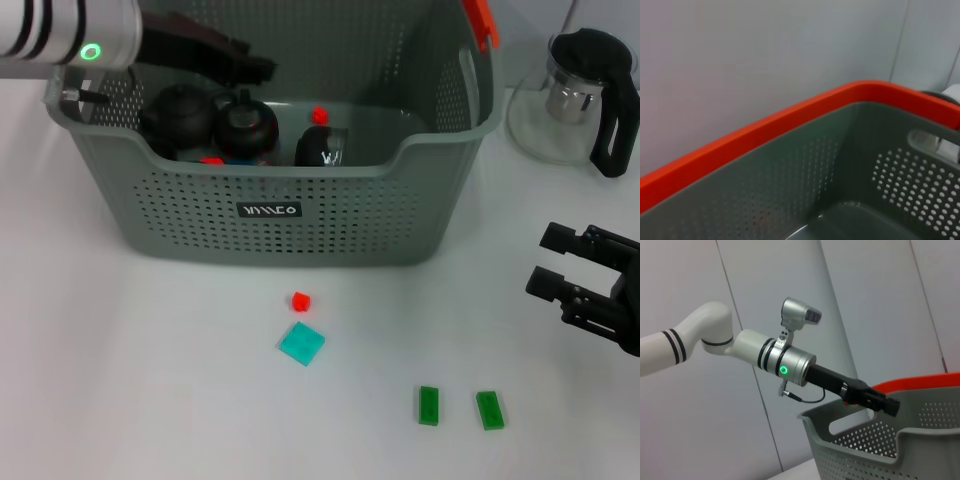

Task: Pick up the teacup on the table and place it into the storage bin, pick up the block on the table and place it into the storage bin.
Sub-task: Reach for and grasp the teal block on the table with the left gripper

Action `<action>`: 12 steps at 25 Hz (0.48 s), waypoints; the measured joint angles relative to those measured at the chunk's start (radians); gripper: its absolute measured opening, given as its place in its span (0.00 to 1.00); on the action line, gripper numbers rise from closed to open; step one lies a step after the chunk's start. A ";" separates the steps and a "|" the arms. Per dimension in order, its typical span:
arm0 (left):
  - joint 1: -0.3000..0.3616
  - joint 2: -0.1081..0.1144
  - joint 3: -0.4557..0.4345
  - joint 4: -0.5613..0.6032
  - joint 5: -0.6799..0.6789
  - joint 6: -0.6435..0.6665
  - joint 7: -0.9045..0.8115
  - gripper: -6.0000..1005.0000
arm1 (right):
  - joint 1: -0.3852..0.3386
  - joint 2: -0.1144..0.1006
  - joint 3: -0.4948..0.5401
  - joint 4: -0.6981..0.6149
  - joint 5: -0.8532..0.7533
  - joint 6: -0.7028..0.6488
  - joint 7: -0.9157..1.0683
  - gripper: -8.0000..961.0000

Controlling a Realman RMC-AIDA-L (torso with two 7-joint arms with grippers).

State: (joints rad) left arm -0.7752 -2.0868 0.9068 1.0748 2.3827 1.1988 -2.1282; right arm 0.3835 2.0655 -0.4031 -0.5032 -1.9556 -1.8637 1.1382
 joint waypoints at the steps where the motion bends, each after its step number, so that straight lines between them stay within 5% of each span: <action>1: 0.002 -0.002 0.001 0.008 -0.004 0.005 0.001 0.22 | 0.000 0.000 0.000 0.000 0.000 0.000 0.000 0.70; 5: 0.055 -0.017 -0.018 0.092 -0.093 0.021 0.019 0.30 | 0.000 -0.001 0.001 0.000 0.004 0.000 0.000 0.70; 8: 0.173 -0.042 -0.059 0.166 -0.345 0.058 0.146 0.43 | 0.002 0.000 0.001 -0.001 0.005 0.005 0.000 0.70; 12: 0.295 -0.049 -0.132 0.093 -0.682 0.236 0.388 0.70 | 0.007 0.002 0.001 -0.001 0.006 0.008 -0.001 0.70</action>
State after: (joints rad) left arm -0.4800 -2.1357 0.7752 1.1680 1.7007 1.4344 -1.7401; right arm 0.3906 2.0676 -0.4018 -0.5046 -1.9500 -1.8561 1.1375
